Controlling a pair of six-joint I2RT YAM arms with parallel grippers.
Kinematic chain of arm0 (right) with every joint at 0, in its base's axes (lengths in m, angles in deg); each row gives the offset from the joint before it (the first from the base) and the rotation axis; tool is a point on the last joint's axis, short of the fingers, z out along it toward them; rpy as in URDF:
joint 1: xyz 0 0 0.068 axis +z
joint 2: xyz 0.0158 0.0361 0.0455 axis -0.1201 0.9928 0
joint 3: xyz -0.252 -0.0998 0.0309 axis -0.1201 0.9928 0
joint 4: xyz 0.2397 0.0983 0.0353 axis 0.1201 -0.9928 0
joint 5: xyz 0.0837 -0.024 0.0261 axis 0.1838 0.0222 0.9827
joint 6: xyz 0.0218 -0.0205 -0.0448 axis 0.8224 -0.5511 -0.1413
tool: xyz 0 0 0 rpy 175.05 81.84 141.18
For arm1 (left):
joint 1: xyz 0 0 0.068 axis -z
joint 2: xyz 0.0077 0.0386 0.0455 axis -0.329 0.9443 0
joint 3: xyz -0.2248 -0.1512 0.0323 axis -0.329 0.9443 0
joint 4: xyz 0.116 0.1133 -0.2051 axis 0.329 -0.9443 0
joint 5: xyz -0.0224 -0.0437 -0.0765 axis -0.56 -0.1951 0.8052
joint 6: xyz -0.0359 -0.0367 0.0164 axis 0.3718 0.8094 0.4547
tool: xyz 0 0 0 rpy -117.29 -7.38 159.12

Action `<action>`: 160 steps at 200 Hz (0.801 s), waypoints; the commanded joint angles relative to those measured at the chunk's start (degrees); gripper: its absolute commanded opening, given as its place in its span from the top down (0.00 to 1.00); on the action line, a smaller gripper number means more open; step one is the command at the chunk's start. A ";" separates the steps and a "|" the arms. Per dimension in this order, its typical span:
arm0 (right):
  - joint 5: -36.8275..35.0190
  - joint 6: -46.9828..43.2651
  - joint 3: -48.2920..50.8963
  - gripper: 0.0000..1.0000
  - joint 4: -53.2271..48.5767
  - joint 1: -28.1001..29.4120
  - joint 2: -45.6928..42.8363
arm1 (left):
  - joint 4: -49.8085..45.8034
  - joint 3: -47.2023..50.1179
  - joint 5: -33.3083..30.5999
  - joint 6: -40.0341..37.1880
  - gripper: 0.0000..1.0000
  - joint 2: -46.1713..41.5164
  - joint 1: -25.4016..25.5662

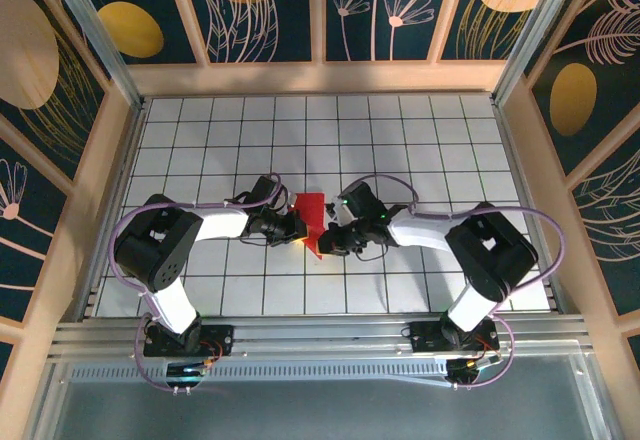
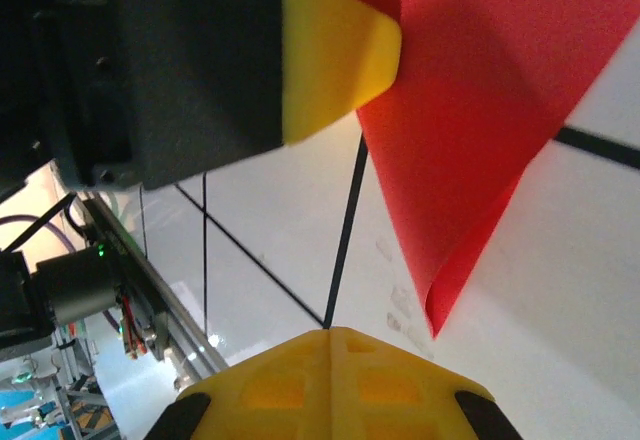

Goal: Fold a paper plane with a square sheet of paper (fold left side to right side)

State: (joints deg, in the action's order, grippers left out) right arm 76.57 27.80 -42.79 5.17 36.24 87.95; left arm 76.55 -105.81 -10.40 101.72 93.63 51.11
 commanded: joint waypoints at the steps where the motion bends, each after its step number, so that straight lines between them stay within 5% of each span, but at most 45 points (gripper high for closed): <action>1: -2.32 2.42 -1.08 1.00 3.96 0.37 2.83 | -4.41 0.97 -6.86 0.30 1.00 2.64 -0.08; 77: -5.20 0.86 -2.27 1.00 -0.02 0.61 6.71 | -3.86 0.76 -6.61 0.54 1.00 2.12 -0.08; 160: -13.10 -1.03 -4.49 1.00 -11.97 1.42 9.69 | 0.53 -0.66 -6.75 1.71 0.88 -6.44 -0.08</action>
State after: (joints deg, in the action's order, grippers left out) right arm 70.91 28.36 -46.51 2.55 36.90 94.70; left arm 76.00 -106.45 -13.31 102.62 92.36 51.15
